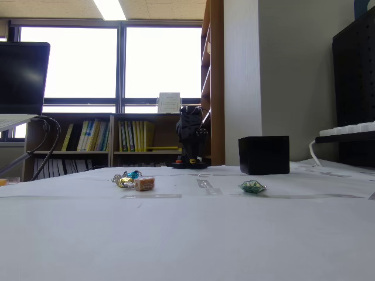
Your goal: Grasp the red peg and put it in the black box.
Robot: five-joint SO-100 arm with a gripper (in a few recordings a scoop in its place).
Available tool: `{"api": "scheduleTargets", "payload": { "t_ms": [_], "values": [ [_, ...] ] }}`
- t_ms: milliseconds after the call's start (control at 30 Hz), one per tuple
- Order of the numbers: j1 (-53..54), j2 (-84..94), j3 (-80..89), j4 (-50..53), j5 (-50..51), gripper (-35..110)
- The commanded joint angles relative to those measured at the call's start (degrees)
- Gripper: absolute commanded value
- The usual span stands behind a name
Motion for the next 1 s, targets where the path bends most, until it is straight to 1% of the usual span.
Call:
{"api": "scheduleTargets", "payload": {
  "t_ms": [0, 200, 367, 400, 467, 967],
  "values": [
    [6.0, -5.2, -6.9, 1.0, -5.6, 0],
    [2.7, -5.2, -6.9, 3.2, -3.4, 0],
    [-3.3, -5.2, -6.9, 3.3, -3.3, 1],
    [-4.4, -5.2, -6.9, 3.3, -1.9, 1],
    [-5.3, -5.2, -6.9, 4.2, 6.4, 1],
    [-5.2, -5.2, -6.9, 4.1, 6.2, 1]
  ]
}}
